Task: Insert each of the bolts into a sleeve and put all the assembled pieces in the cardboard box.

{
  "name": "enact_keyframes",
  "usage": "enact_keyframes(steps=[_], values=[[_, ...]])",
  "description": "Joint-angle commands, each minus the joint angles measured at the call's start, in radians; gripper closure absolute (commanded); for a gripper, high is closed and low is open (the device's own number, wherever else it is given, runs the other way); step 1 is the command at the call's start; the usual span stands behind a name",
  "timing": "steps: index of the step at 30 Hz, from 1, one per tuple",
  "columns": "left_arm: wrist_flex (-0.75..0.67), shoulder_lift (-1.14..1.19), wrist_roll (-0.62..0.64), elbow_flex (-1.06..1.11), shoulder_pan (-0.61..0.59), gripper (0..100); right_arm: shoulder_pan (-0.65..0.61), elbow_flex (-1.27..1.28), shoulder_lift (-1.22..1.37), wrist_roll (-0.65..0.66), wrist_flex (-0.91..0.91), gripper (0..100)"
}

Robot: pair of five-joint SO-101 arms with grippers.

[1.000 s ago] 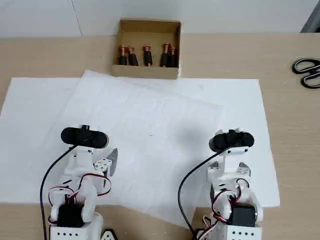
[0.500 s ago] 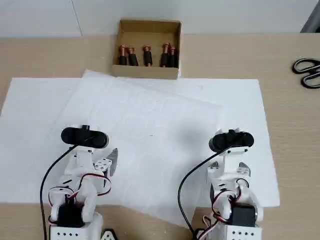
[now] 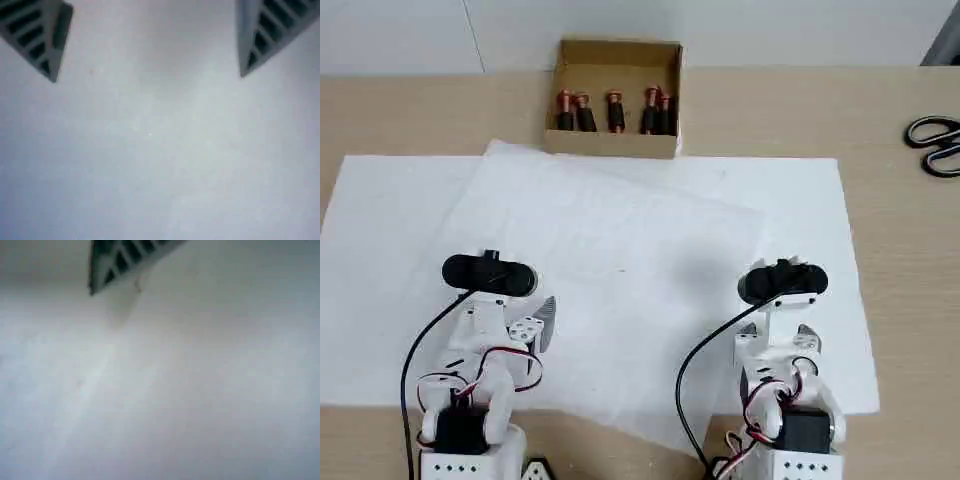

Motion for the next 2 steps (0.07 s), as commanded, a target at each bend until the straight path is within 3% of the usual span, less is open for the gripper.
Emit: enact_keyframes(steps=[1, 2], values=[[-0.025, -0.009, -0.006, -0.004, -0.005, 78, 0.002, -0.005, -0.01, 0.002, -0.016, 74.2], [-0.025, -0.009, -0.006, -0.004, -0.005, 78, 0.002, -0.005, -0.01, 0.002, -0.016, 74.2]])
